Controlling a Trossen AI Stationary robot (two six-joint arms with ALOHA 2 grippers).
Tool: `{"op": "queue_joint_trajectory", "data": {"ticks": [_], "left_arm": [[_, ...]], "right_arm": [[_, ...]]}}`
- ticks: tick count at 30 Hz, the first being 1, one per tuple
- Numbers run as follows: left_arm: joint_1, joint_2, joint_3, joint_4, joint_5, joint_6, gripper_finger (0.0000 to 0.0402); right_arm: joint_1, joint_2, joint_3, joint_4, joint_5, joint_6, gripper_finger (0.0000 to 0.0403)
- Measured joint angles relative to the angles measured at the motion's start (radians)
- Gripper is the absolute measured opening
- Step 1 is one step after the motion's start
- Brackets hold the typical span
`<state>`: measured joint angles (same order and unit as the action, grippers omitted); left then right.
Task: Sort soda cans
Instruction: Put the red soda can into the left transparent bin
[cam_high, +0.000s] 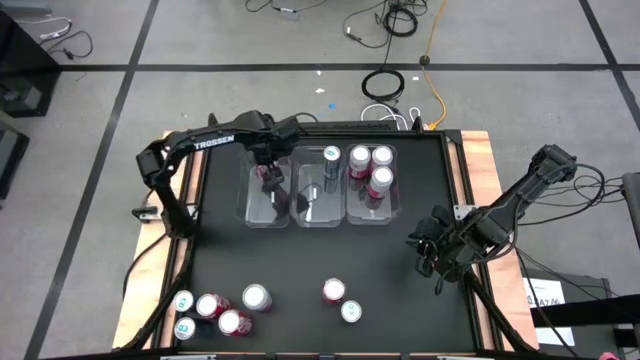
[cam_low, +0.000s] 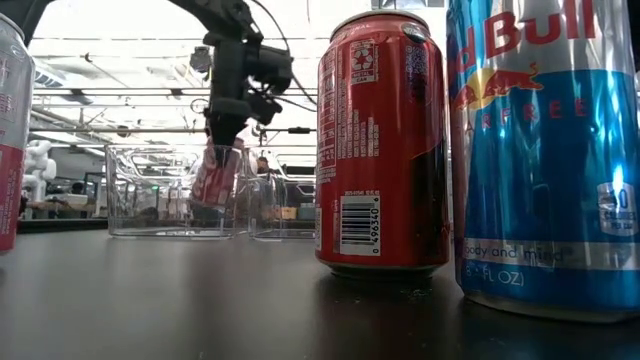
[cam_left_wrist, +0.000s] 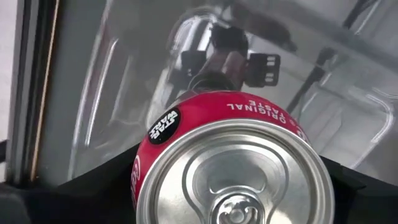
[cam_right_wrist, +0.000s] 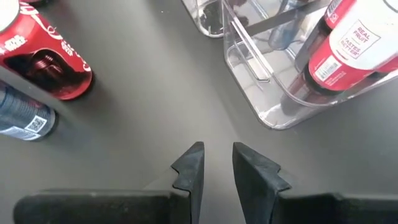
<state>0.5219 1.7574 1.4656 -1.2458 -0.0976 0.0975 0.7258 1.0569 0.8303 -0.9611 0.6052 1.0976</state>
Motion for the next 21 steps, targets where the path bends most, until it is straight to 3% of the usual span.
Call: {"op": "queue_joint_trajectory", "data": {"ticks": [10,21], "left_arm": [[0.101,-0.156,-0.188,0.195,0.056,0.017,0.0325],[0.139,-0.178,-0.329,0.313,0.079,0.021,0.0325]], "right_arm": [[0.0,0.0,0.0,-0.002,0.0,0.056,0.0075],[0.0,0.0,0.0,0.008,-0.001,0.074,0.0075]]}}
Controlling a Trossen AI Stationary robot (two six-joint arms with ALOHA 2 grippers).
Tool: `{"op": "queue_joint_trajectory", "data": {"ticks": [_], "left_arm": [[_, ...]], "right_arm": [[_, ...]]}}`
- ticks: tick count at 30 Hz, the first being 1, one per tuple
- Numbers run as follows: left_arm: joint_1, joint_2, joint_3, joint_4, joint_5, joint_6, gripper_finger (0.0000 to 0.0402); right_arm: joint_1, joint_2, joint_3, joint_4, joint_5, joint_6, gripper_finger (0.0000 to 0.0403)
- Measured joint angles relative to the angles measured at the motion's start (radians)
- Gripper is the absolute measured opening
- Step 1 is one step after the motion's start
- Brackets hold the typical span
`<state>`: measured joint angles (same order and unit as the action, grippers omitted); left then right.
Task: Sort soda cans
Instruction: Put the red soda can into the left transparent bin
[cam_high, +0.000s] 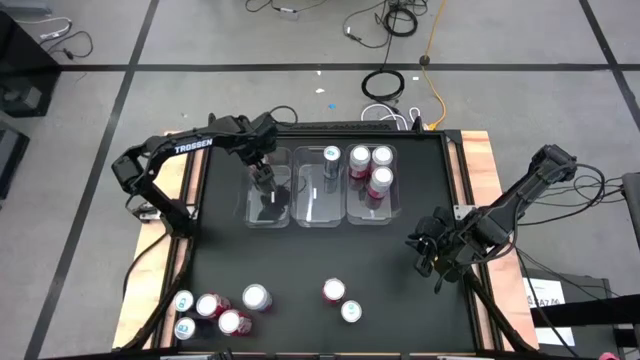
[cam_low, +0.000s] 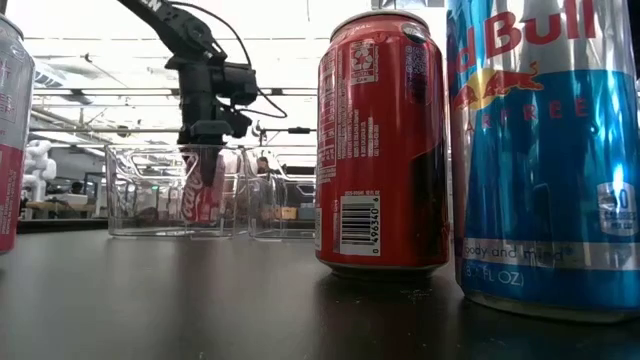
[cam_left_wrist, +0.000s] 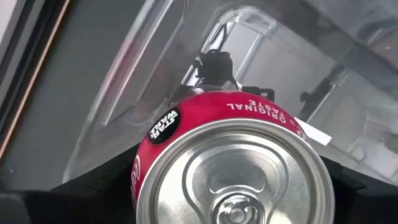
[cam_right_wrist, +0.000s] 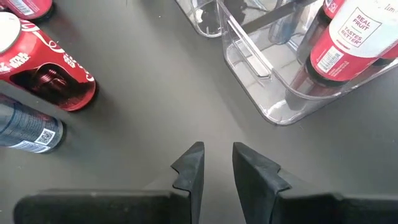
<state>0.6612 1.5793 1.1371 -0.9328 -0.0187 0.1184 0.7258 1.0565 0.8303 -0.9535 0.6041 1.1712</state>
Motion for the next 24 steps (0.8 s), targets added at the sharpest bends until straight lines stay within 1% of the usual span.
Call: {"op": "queue_joint_trajectory", "data": {"ticks": [4,18,22,24], "left_arm": [[0.005,0.001,-0.013,0.052,-0.007,-0.004,0.0325],[-0.001,0.001,-0.015,0.041,-0.016,-0.007,0.0325],[-0.001,0.001,-0.015,0.033,-0.04,-0.006,0.0327],[-0.001,0.002,-0.015,0.023,-0.058,-0.007,0.0335]], "right_arm": [[0.0,0.0,0.0,0.0,-0.001,0.021,0.0075],[0.0,0.0,0.0,-0.001,-0.002,0.022,0.0075],[0.0,0.0,0.0,-0.002,-0.002,0.022,0.0075],[0.0,0.0,0.0,-0.002,-0.002,0.022,0.0075]]}}
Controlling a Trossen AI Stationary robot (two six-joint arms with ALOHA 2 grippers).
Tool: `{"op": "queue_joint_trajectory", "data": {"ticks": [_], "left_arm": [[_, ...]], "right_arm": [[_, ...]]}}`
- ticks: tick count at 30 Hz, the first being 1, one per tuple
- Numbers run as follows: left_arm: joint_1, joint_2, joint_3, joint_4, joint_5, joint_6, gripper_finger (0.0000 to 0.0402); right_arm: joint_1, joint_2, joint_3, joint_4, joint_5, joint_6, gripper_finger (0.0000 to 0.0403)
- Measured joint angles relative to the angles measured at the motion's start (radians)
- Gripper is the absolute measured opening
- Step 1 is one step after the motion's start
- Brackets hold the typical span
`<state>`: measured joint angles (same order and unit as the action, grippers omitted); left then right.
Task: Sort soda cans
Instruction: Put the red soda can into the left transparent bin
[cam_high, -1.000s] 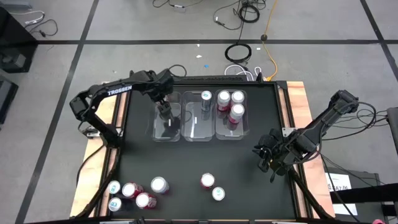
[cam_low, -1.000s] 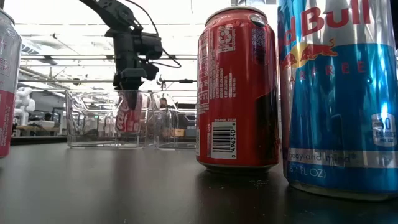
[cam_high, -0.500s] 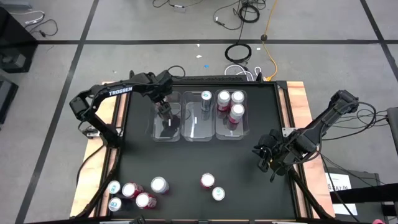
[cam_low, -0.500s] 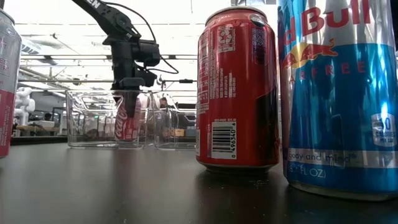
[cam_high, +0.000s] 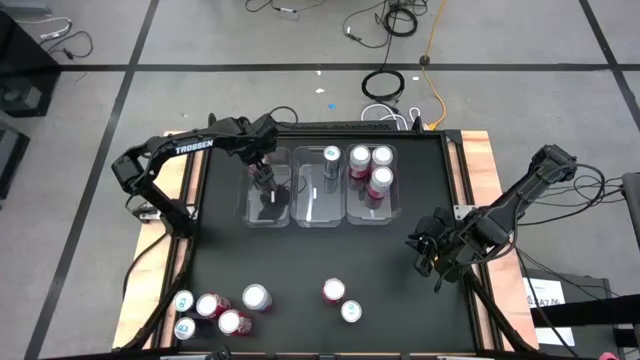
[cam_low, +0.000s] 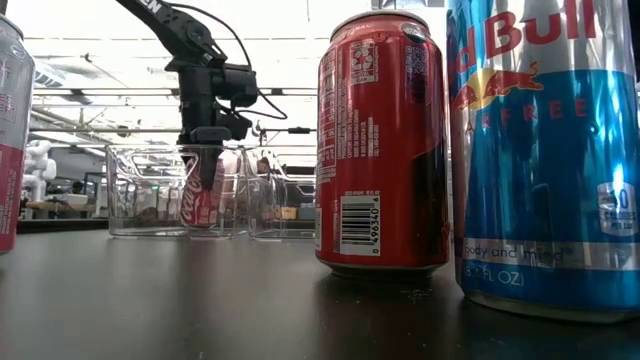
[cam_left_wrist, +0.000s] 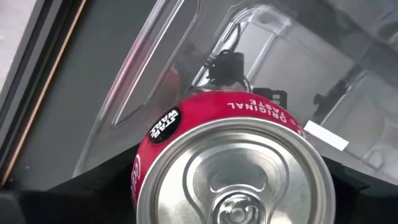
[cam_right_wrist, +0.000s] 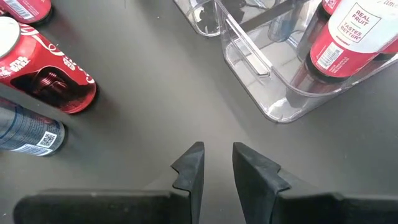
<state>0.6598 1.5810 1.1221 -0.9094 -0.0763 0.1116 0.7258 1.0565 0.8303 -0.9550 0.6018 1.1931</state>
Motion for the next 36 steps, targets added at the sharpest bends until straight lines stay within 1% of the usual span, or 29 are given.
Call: {"op": "queue_joint_trajectory", "data": {"ticks": [6,9,18,21,25,30,33,36], "left_arm": [[0.0,0.0,0.0,-0.003,-0.012,0.001,0.0374],[0.001,0.0,0.0,-0.005,-0.012,0.0,0.0385],[0.0,-0.012,0.001,-0.015,-0.042,0.0,0.0388],[0.0,-0.014,0.02,-0.034,-0.054,-0.002,0.0389],[0.0,-0.015,0.083,-0.069,-0.061,-0.027,0.0389],[0.0,-0.015,0.192,-0.143,-0.065,-0.029,0.0389],[0.0,-0.015,0.265,-0.196,-0.065,-0.069,0.0389],[-0.008,-0.015,0.342,-0.252,-0.051,-0.144,0.0389]], "right_arm": [[0.0,0.0,0.0,0.0,0.0,0.0,0.0075],[0.0,0.0,0.0,0.0,0.0,-0.001,0.0075],[0.0,0.0,0.0,-0.011,0.0,-0.005,0.0075],[0.0,0.0,0.0,-0.015,0.0,-0.007,0.0075],[0.0,0.0,0.0,-0.015,0.0,-0.008,0.0075],[0.0,0.0,0.0,-0.016,0.0,-0.008,0.0075],[0.0,0.0,0.0,-0.015,0.0,-0.008,0.0075],[0.0,0.0,0.0,-0.015,-0.001,-0.008,0.0075]]}}
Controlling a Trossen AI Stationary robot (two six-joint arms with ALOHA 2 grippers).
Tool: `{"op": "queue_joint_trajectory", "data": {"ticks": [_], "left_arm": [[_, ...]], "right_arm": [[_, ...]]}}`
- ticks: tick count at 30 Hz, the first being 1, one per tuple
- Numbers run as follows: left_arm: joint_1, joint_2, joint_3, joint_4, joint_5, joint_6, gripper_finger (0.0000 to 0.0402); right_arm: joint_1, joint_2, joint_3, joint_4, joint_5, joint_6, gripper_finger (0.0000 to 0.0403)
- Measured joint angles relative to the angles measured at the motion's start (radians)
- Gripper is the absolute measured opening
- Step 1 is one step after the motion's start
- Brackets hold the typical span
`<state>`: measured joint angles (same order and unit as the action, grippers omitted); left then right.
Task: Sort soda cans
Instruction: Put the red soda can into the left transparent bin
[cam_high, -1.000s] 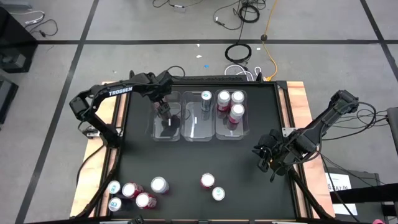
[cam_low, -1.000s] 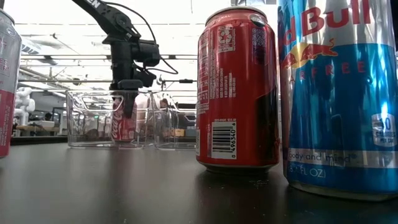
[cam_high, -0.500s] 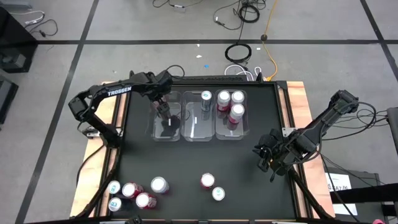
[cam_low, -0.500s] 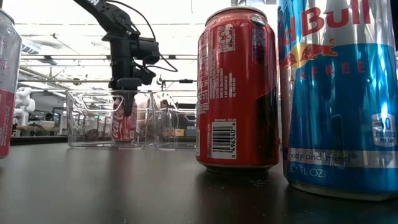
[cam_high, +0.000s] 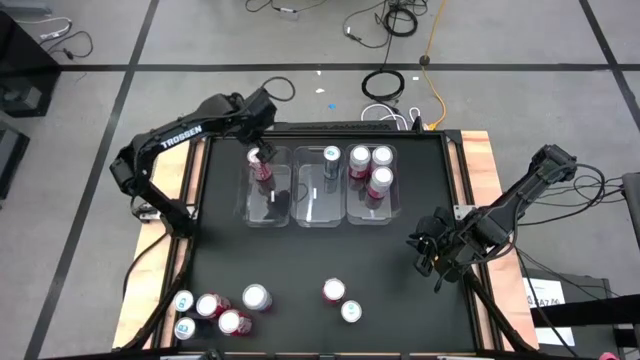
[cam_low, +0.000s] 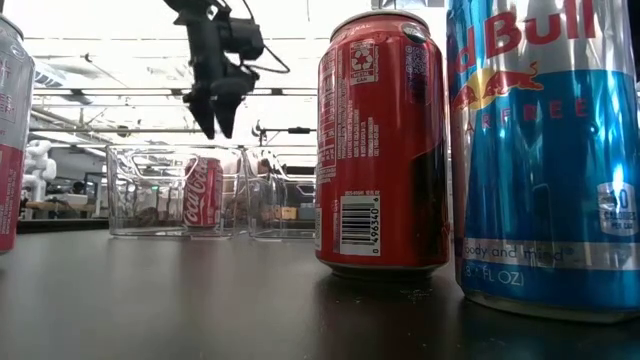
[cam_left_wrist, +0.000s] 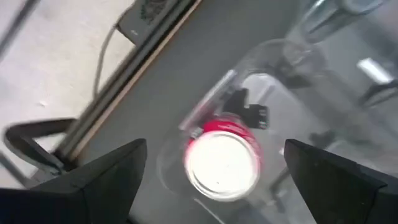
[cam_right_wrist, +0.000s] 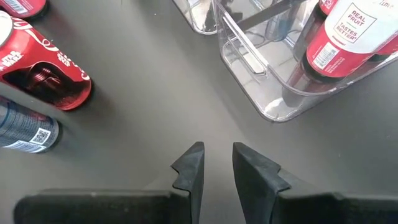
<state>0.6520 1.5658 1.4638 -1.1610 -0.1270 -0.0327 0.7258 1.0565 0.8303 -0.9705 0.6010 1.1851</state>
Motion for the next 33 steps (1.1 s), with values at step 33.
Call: {"op": "queue_joint_trajectory", "data": {"ticks": [33], "left_arm": [[-1.022,0.101,0.131,0.337,0.053,-0.695,0.0389]], "right_arm": [[0.0,0.0,0.0,0.056,-0.06,0.0,0.0075]]}}
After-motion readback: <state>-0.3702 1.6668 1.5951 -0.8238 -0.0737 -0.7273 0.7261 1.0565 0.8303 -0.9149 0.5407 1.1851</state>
